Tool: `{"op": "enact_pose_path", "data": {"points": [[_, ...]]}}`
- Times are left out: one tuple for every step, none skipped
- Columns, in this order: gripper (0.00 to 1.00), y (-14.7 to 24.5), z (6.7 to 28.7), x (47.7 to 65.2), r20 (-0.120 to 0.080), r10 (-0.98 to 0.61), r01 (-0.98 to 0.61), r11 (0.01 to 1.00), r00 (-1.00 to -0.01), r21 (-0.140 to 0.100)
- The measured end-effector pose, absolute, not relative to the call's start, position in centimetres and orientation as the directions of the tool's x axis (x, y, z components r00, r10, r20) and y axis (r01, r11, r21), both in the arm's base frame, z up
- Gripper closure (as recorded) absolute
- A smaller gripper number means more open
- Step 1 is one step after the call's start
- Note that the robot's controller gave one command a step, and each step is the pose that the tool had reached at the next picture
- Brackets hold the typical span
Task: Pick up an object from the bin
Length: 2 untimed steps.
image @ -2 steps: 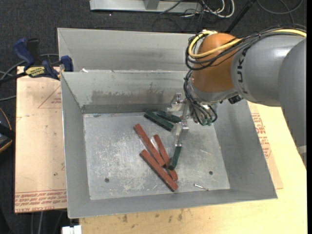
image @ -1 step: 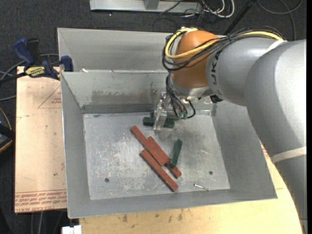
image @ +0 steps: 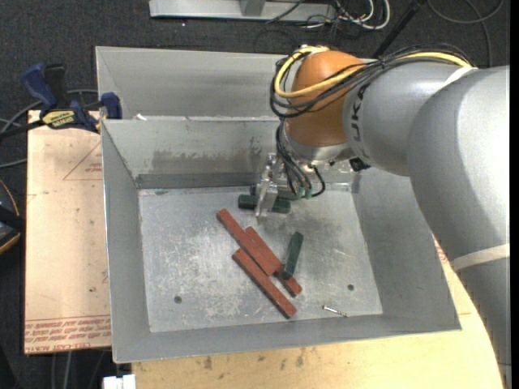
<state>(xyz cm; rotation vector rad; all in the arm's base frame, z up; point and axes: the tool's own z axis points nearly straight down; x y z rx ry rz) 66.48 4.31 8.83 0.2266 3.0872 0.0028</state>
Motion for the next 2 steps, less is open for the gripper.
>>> {"op": "enact_pose_path", "data": {"points": [[1.0, 3.8, 8.0, 65.2, -0.014, 0.145, 0.145, 0.989, -0.989, 0.003], [1.0, 5.0, 21.4, 65.7, -0.004, 0.123, 0.123, 0.992, -0.992, 0.001]]}}
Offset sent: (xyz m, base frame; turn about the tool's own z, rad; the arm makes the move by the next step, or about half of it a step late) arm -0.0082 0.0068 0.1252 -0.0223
